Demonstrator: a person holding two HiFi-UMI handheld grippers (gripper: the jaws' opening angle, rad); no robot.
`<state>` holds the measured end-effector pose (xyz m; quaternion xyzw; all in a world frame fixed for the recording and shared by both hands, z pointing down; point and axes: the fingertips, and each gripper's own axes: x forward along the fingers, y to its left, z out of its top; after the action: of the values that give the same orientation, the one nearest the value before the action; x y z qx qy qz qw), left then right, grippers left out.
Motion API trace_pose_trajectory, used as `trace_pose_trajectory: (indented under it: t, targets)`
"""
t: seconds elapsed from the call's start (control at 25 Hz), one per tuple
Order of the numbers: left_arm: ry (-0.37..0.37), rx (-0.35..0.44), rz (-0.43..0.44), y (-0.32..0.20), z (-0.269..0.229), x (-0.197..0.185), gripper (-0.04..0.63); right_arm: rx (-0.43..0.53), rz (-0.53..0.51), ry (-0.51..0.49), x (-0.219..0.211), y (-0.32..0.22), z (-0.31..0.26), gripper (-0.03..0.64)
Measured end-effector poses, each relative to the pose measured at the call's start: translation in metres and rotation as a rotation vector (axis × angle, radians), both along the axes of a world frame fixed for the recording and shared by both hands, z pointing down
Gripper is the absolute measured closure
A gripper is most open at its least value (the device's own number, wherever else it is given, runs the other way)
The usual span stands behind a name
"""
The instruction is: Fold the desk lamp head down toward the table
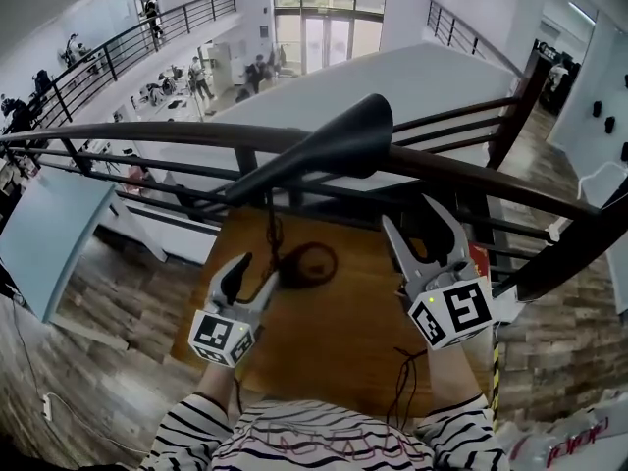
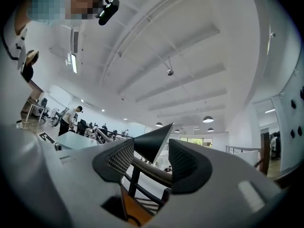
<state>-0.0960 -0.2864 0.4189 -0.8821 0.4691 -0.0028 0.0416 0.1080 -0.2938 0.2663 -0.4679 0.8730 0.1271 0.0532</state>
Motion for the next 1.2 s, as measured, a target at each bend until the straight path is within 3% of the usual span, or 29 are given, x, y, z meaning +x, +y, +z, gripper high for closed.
trace_pose_trajectory:
  t: [0.64, 1.2]
  targets:
    - [0.009, -0.045, 0.068, -0.103, 0.004, -0.013, 0.41, 0.094, 0.108, 0.092, -0.024, -0.091, -0.064, 0.419]
    - [0.052, -0.098, 0.116, -0.135, 0.023, -0.004, 0.519, 0.103, 0.122, 0.147, -0.032, -0.132, -0.079, 0.446]
